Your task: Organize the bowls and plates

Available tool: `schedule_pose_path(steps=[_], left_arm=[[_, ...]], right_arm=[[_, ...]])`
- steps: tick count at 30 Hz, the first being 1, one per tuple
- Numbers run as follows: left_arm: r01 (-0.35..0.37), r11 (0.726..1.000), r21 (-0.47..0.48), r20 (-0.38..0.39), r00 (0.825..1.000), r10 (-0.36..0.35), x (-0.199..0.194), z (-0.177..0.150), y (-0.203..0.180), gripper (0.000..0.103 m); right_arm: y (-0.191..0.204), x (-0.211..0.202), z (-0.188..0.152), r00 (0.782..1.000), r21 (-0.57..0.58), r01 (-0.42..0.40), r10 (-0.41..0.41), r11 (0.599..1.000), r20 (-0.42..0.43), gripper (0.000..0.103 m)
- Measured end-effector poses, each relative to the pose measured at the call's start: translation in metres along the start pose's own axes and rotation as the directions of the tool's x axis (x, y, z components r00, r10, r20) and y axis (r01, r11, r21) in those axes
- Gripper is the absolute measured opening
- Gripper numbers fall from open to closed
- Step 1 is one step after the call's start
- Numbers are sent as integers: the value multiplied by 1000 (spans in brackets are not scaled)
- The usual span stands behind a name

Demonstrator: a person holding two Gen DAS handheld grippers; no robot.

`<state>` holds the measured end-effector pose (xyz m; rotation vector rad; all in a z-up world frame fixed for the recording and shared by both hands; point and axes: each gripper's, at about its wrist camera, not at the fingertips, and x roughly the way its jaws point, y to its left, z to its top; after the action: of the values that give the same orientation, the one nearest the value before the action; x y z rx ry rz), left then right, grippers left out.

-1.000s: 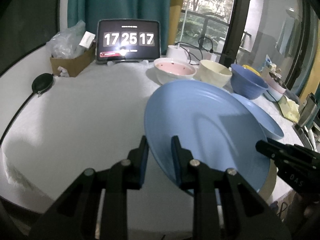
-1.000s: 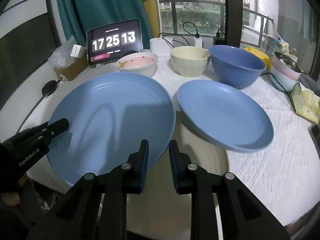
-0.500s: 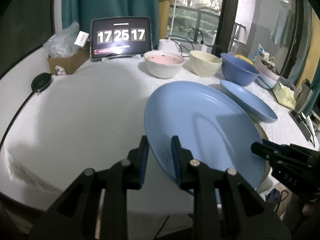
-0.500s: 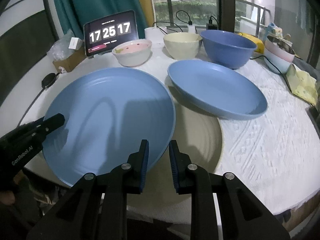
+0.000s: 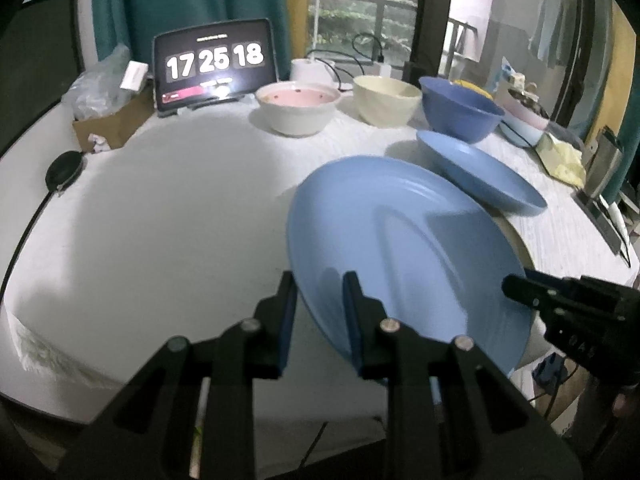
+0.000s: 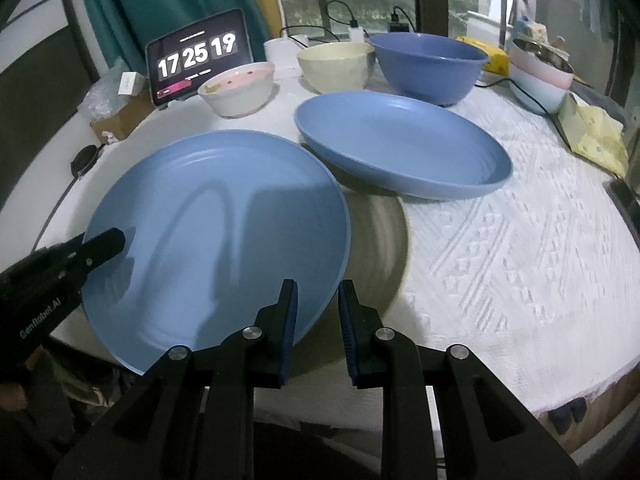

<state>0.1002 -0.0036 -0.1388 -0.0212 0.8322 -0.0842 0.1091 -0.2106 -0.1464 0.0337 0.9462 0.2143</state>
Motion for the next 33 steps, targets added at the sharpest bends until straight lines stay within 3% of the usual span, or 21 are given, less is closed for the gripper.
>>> schedule_pose_path(steps=[12,19,33], left_arm=[[-18,999,31,-60,998,20,14,3,-14,24],[-17,997,69,-79,997,23,22,5,-26,25],[-73,991,115,-108,991,86,48,13,-39,30]], right_arm=[[-17,-7,0,1000,27,-21,21,999,17,23],[-33,-17,5,998,36,16,-18,999,58,23],[-55,-5,7,999,92,-12,8,996,43,26]])
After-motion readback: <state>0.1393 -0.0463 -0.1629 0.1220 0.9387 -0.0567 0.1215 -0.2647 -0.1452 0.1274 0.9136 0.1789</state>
